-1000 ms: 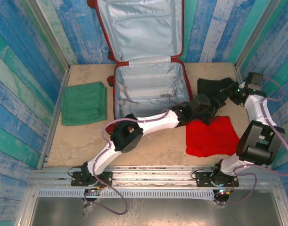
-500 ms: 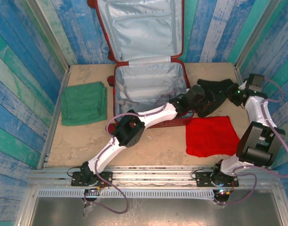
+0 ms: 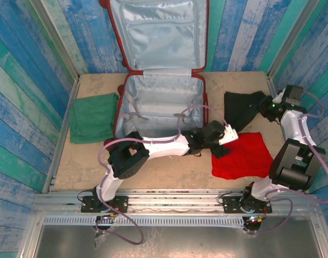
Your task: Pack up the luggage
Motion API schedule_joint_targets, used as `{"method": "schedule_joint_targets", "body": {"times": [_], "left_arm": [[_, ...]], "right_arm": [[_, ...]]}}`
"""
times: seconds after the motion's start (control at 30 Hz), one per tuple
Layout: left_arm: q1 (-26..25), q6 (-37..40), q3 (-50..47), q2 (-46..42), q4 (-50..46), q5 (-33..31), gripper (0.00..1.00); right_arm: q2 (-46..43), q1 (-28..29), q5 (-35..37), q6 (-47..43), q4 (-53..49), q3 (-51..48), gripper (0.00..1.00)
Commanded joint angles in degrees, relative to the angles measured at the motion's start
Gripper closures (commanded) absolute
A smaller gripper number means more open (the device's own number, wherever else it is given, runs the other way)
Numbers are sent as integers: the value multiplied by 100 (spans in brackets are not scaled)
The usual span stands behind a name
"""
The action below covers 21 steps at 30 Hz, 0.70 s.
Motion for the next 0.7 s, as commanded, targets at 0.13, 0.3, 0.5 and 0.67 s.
{"method": "schedule_joint_targets", "body": {"times": [0.13,0.3,0.5,0.67], "left_arm": [[40,983,214,-131,729,7,6],[40,1018,1037,396,705,47,5],[40,1046,2079,1105,245,89,5],[40,995,2562,1440,-115,17,6]], "right_arm": [[9,-28,-340,-164,-111,160,99],[-49,-32,-414,-156,-200,142,99],[-192,-67,-472,-122,-264,108,99],[-204,-87,-583,-73,-287,145,99]]}}
